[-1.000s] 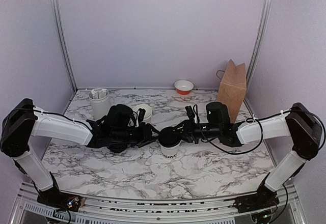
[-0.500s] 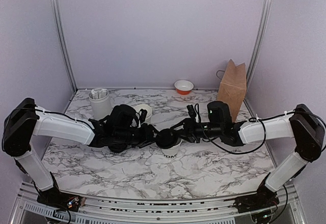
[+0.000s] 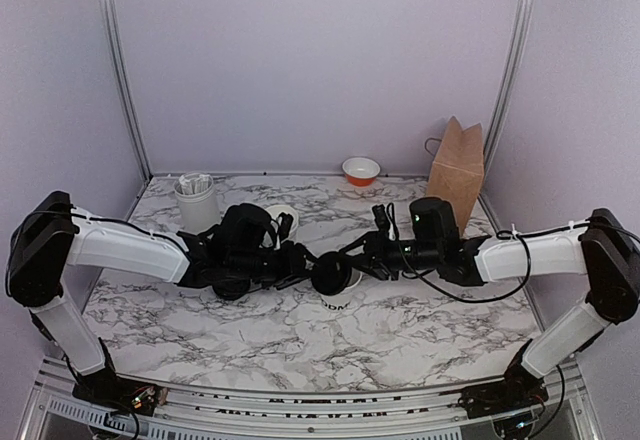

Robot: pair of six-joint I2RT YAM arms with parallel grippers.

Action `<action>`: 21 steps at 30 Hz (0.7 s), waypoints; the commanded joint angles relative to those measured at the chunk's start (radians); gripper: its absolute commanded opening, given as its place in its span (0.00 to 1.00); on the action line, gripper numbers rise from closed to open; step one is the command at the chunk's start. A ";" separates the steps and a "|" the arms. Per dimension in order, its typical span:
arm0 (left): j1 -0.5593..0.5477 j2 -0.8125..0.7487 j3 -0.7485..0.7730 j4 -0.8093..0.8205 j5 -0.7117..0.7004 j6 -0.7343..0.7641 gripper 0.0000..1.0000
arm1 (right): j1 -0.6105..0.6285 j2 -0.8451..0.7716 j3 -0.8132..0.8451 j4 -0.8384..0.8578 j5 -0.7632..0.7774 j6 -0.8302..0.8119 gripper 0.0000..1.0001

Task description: Pack the takeout coffee

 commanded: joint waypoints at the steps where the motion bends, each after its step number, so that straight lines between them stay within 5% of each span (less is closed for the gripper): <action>1: -0.008 0.016 0.035 -0.020 -0.005 0.013 0.46 | -0.003 -0.041 0.047 -0.070 0.051 -0.047 0.45; 21: -0.012 0.033 0.063 -0.036 -0.002 0.011 0.46 | 0.094 -0.082 0.222 -0.438 0.382 -0.282 0.58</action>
